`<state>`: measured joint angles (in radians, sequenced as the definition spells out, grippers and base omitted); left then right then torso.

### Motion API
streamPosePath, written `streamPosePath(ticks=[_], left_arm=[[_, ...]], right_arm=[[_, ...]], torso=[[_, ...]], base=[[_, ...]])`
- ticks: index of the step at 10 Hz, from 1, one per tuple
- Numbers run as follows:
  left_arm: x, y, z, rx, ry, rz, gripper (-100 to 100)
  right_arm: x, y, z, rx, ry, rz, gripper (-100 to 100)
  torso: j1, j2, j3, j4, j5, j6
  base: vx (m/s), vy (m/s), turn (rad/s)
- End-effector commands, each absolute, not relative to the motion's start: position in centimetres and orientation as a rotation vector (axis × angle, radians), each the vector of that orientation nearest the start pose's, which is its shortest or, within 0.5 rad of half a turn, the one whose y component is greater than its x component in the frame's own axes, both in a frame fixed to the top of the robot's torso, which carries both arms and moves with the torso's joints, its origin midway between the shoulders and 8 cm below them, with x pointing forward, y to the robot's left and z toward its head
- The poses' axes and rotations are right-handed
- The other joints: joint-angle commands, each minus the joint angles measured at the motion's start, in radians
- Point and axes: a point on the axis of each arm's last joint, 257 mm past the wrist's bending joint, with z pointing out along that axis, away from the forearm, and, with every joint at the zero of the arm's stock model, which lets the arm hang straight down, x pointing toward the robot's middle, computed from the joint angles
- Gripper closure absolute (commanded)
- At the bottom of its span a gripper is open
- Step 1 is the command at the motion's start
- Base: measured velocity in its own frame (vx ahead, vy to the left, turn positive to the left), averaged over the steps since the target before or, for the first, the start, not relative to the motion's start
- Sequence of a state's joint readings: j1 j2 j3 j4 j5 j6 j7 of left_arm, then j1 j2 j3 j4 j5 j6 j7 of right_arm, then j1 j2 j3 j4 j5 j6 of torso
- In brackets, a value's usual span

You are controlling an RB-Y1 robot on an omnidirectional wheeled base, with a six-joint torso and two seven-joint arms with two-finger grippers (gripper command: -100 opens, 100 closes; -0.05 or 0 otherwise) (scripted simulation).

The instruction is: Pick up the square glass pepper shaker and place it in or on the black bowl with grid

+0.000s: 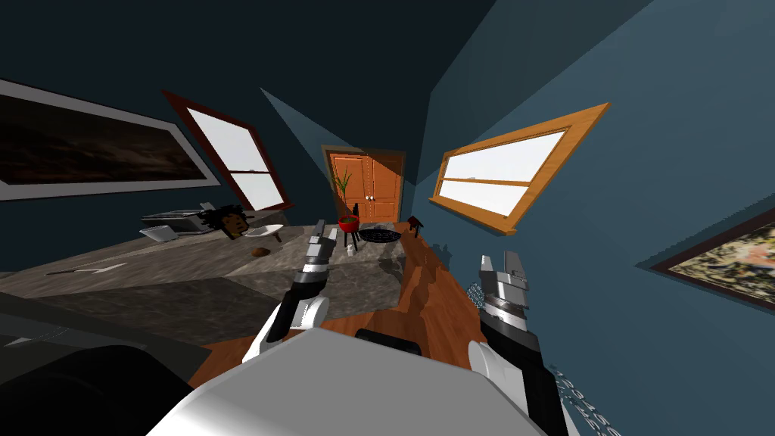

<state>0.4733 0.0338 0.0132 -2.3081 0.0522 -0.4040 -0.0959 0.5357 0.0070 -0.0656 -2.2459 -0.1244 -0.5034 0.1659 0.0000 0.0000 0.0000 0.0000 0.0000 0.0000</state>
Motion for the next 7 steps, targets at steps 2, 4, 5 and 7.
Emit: streamPosePath(ticks=[2, 4, 5, 7], left_arm=[[36.2, 27.9, 1.5, -0.650, 0.741, -1.215, -100], [37.2, 27.3, -0.7, -0.650, 0.840, -1.178, -100], [37.8, 27.1, -2.6, -0.657, 0.915, -1.145, -100], [38.4, 26.8, -4.8, -0.666, 0.993, -1.107, -100]], right_arm=[[33.8, -32.3, 0.0, 0.719, 0.613, 1.129, 0], [33.8, -32.3, 0.0, 0.719, 0.613, 1.129, 0], [33.8, -32.3, 0.0, 0.719, 0.613, 1.129, 0], [33.8, -32.3, 0.0, 0.719, 0.613, 1.130, 0]], torso=[[-0.001, 0.000, 0.000, 0.000, 0.000, 0.000], [-0.002, -0.001, 0.000, 0.000, 0.000, 0.000], [-0.002, -0.001, 0.000, 0.000, -0.001, 0.000], [-0.004, 0.000, 0.000, 0.000, -0.001, 0.000]], base=[[0.007, -0.022, 0.007], [0.012, -0.039, 0.012], [0.010, -0.063, 0.015], [0.001, -0.061, 0.014]])
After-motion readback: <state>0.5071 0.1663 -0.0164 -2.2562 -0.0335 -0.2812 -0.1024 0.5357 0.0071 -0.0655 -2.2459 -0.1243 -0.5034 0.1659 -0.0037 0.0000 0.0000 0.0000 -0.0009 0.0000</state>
